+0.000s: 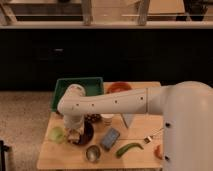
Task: Wipe purple bowl with eraser
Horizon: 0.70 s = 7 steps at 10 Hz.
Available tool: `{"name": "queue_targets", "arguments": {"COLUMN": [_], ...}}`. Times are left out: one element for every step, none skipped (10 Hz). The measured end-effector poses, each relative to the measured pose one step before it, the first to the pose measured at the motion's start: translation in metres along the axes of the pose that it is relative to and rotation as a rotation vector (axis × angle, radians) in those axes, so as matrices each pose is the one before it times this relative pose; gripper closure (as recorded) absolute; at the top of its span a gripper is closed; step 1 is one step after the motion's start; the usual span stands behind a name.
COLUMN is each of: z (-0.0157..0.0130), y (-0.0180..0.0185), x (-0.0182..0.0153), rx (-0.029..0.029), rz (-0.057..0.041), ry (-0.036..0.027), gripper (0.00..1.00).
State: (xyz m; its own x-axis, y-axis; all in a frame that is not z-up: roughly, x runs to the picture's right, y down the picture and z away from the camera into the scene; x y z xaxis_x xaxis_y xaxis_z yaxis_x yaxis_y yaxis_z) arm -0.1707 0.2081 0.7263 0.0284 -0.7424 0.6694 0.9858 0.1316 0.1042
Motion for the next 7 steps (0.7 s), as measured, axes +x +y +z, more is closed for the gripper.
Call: {"name": "queue_targets", "arguments": {"z": [-0.00015,0.00084,0.0014,0.00148,0.00024,-0.00028,-0.00014], "y": [-0.00382,-0.00144,-0.00118,0.00261,0.00412,0.0084,0.01113], "x": [-0.00535,-0.00688,-0.00956,-0.00764,-0.00377,-0.00134,0.00055], "rx": [0.00252,-0.00023,-0.00283,-0.00487,-0.00315,-0.00362,-0.00335], "rz": [-0.01875,-0.01671,-0.01767,-0.00833,-0.00023,0.0115,0.02001], "ry": [-0.00517,-0.00767,-0.00953,-0.00899,-0.00282,-0.00163,-0.00057], "gripper": [0.96,0.96,0.96,0.96,0.96,0.96,0.96]}}
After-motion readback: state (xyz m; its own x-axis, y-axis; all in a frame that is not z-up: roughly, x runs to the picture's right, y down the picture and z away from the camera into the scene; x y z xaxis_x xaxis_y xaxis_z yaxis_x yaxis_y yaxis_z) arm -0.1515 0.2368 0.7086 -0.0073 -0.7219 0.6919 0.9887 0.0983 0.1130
